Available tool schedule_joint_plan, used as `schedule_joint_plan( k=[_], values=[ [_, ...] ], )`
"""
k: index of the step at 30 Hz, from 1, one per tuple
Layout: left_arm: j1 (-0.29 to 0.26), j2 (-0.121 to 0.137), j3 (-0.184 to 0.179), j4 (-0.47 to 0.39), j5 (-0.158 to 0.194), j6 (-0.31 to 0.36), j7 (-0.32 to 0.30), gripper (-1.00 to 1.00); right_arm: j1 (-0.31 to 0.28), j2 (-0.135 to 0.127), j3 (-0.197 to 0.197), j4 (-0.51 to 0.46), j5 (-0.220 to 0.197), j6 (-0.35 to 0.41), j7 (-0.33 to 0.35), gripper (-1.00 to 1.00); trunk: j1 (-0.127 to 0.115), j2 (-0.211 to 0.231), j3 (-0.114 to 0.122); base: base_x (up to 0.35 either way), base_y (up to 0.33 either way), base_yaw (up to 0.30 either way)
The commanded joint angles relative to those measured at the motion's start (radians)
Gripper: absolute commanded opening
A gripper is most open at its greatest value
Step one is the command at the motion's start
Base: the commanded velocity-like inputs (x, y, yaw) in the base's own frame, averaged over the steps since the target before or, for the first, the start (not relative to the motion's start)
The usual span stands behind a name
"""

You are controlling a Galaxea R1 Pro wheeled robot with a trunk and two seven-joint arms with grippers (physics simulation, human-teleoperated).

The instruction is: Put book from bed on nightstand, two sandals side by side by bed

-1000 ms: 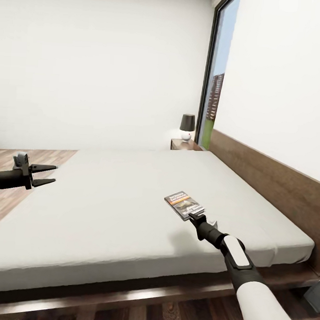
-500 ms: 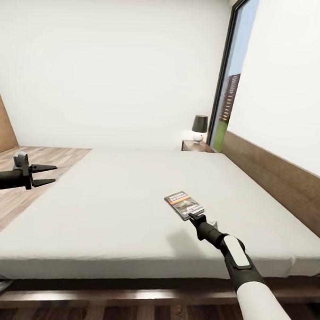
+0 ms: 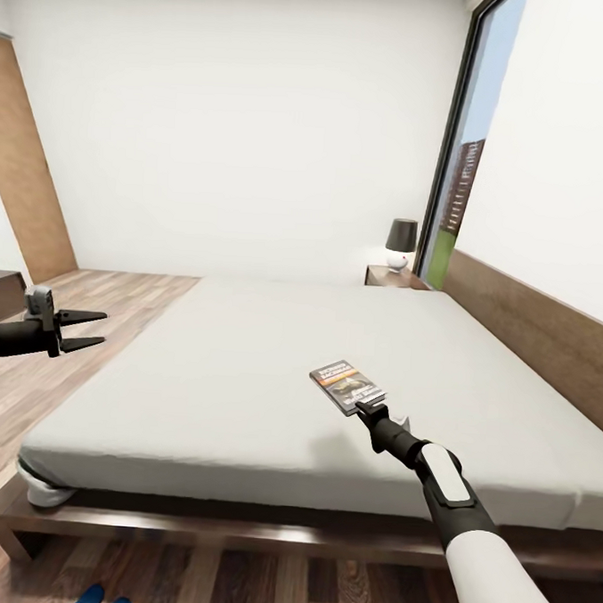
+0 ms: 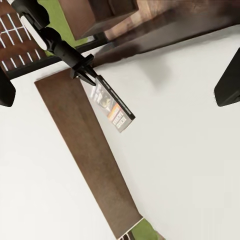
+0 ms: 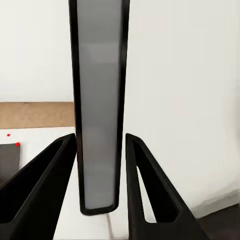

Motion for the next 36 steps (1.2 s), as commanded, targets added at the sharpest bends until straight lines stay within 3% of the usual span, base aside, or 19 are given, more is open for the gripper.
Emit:
schedule_joint_plan(
  k=[1, 36],
  values=[
    [-0.001, -0.001, 0.006, 0.0, -0.01, 0.011, -0.007, 1.0, -0.001, 0.001, -0.006, 0.0, -0.003, 0.007, 0.002, -1.0, -0.001, -0.001, -0.001, -0.231, 0.0, 0.175],
    [-0.001, 0.0, 0.007, 0.0, -0.011, 0.011, -0.007, 1.0, -0.001, 0.001, -0.006, 0.0, -0.003, 0.007, 0.002, -1.0, -0.001, -0.001, -0.001, -0.033, 0.0, 0.173]
  ],
)
